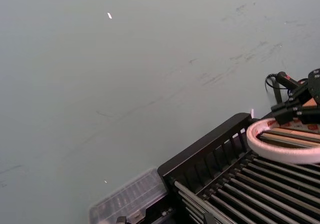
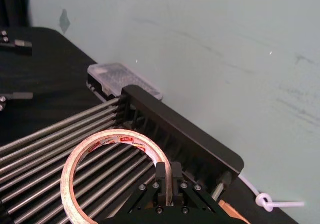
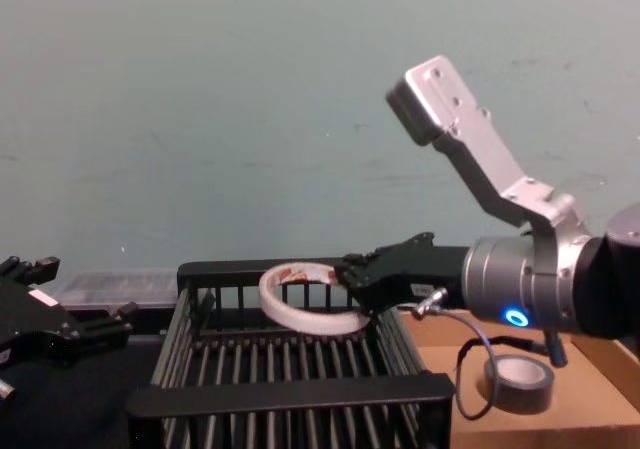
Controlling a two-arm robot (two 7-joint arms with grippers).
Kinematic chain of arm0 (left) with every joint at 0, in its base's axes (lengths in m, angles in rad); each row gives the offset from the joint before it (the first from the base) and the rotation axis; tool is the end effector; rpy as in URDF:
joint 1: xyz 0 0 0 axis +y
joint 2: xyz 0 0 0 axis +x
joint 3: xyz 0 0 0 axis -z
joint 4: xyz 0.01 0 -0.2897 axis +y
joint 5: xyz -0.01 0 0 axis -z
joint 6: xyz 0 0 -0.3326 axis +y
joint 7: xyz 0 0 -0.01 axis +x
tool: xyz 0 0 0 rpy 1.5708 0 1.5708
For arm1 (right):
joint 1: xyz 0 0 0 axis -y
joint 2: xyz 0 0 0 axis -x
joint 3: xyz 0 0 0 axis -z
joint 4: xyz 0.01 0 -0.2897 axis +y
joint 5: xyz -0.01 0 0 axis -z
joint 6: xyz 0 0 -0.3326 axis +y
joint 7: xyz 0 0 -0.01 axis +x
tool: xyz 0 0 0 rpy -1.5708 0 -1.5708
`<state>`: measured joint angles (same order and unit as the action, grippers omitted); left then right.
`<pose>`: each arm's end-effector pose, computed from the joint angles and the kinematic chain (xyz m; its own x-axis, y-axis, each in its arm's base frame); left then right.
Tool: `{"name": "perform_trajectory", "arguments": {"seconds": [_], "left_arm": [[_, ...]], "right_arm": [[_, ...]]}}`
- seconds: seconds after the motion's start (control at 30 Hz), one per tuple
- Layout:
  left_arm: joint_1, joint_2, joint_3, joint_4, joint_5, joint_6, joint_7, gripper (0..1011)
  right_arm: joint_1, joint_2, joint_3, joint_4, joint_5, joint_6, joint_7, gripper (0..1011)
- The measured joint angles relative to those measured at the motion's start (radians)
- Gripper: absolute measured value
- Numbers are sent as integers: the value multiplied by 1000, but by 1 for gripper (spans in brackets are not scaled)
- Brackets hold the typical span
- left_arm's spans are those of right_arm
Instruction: Pick up the white tape and place it into the black box , Pick up the silver tape and place it into the brown box.
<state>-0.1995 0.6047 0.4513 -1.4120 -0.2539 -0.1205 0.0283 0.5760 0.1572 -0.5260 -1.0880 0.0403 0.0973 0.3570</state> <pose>0.3805 0.0762 -0.3066 0.2922 0.8803 0.3737 -0.9553 0.2872 0.0703 0.4834 0.0811 -0.2548 0.6568 -0.6974 0.2868 0.7540 0.6148 -0.2314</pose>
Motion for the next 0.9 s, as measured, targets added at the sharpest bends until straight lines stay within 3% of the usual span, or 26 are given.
{"name": "perform_trajectory", "arguments": {"seconds": [0.5, 0.9], "left_arm": [[0, 0, 0, 0, 0, 0, 0, 1001], [0, 0, 0, 0, 0, 0, 0, 1001]], "right_arm": [[11, -18, -3, 18, -49, 63, 24, 72], [11, -18, -4, 15, -58, 72, 28, 71]]}}
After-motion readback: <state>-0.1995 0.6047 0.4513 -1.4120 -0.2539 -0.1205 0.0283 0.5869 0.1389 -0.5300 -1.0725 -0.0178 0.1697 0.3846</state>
